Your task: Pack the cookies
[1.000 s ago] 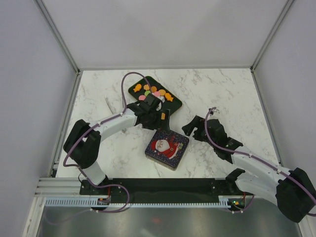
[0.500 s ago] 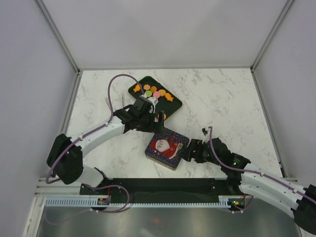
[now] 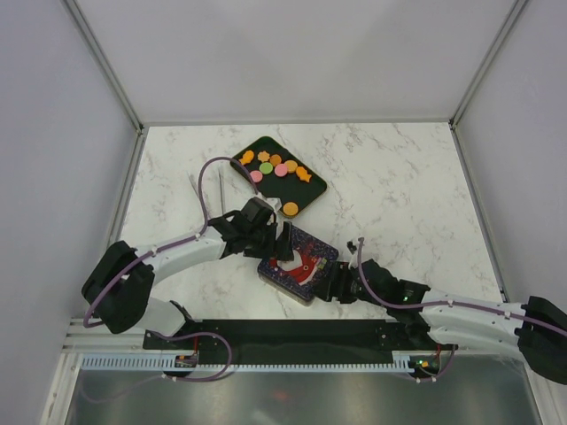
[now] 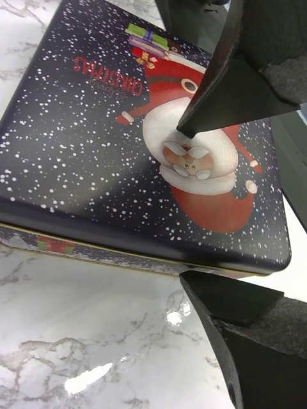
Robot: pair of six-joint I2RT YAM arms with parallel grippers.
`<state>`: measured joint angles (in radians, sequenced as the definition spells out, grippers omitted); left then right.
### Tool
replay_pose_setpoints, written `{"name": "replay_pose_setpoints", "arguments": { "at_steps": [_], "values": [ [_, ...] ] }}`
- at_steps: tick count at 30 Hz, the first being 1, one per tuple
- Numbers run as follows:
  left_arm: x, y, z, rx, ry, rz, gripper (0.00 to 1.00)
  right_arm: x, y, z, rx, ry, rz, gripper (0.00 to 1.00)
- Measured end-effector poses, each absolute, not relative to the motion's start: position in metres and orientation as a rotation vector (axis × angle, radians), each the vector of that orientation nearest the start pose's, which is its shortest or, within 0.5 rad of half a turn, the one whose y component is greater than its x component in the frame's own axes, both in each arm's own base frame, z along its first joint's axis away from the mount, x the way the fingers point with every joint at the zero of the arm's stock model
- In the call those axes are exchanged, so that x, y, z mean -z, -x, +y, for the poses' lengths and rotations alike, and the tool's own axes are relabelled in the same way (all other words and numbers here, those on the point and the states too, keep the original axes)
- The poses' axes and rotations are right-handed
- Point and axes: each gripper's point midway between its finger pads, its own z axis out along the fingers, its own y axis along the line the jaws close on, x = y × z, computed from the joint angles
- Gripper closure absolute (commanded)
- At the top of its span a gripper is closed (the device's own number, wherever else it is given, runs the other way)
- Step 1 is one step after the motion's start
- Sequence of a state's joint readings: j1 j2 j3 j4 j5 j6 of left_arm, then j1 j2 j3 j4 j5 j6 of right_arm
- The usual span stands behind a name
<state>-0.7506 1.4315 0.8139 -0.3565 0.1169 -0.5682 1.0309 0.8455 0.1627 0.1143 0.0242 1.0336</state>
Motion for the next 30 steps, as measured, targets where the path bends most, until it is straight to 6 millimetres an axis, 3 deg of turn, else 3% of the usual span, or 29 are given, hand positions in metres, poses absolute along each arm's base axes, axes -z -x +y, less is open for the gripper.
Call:
{"name": "replay_pose_setpoints", "arguments": {
  "at_steps": [2,4,10,19,20,25,30],
  "values": [
    [-0.058,-0.210,-0.257,0.641,-0.284,2.643,0.05,-0.050,-0.112,0.257,-1.127,-0.020,2.371,0.35],
    [-0.058,-0.211,-0.259,0.651,-0.283,2.631,0.05,-0.050,-0.112,0.263,-1.151,-0.028,2.358,0.47],
    [-0.058,-0.216,-0.260,0.650,-0.275,2.605,0.05,-0.053,-0.112,0.267,-1.192,-0.081,2.335,0.48],
    [-0.071,-0.217,-0.264,0.644,-0.272,2.615,0.03,-0.059,-0.134,0.231,-0.954,-0.104,2.332,0.11],
    [-0.075,-0.220,-0.263,0.639,-0.267,2.613,0.02,-0.063,-0.138,0.228,-0.930,-0.107,2.328,0.02],
    [-0.116,-0.248,-0.257,0.628,-0.233,2.532,0.02,-0.090,-0.148,0.218,-0.871,-0.092,2.296,0.02],
    [-0.171,-0.256,-0.246,0.652,-0.226,2.392,0.02,-0.152,-0.159,0.217,-0.872,-0.042,2.199,0.02]
  ]
}}
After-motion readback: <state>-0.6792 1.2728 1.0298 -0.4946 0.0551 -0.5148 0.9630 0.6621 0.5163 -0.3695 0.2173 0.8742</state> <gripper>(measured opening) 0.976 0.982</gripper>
